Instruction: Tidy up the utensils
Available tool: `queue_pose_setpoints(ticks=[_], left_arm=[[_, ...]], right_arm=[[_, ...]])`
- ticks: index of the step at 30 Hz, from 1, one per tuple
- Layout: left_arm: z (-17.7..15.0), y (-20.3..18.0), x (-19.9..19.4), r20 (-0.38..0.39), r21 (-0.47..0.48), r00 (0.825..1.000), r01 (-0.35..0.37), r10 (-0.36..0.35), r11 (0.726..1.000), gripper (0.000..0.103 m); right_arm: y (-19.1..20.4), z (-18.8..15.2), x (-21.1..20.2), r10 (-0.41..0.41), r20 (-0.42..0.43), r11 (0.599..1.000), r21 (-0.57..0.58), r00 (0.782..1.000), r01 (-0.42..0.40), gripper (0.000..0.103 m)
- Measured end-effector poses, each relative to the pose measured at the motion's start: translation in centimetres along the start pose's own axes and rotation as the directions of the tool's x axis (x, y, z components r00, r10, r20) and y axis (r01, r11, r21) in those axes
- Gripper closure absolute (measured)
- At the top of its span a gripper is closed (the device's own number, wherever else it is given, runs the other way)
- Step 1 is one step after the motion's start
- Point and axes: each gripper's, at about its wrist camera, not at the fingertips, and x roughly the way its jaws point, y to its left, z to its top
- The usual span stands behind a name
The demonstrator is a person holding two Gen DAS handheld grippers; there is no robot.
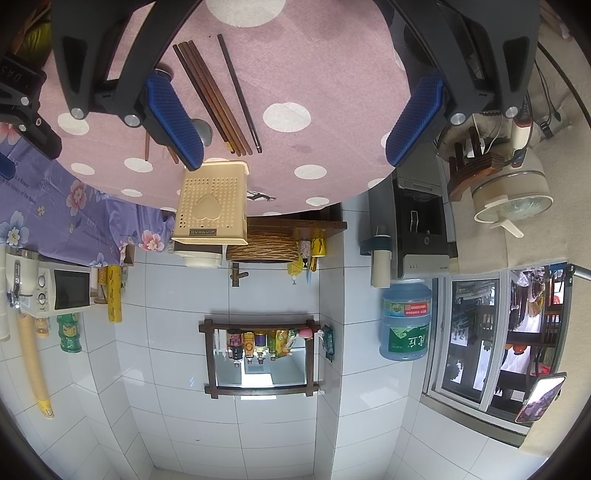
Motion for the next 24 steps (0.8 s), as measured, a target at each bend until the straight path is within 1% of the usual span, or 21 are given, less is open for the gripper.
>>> queue_pose_setpoints(ticks=[19, 22, 24], left_arm=[[-0.7, -0.2, 0.4, -0.011, 0.005, 1.000, 0.000, 0.000, 1.000, 0.005], [-0.8, -0.2, 0.9, -0.030, 0.008, 1.000, 0.002, -0.002, 1.000, 0.005], [-0.7, 0.0, 1.6, -0.059, 0.007, 0.998, 0.006, -0.005, 1.000, 0.005]], right_arm=[[0.0, 0.0, 0.1, -0.001, -0.002, 1.000, 0.000, 1.000, 0.001, 0.005], [-0.3, -0.3, 0.5, -0.010, -0.014, 1.000, -0.001, 1.000, 0.010, 0.005], [-0.5, -0.4, 1.1, -0.022, -0.034, 1.000, -0.007, 0.999, 0.022, 0.005]])
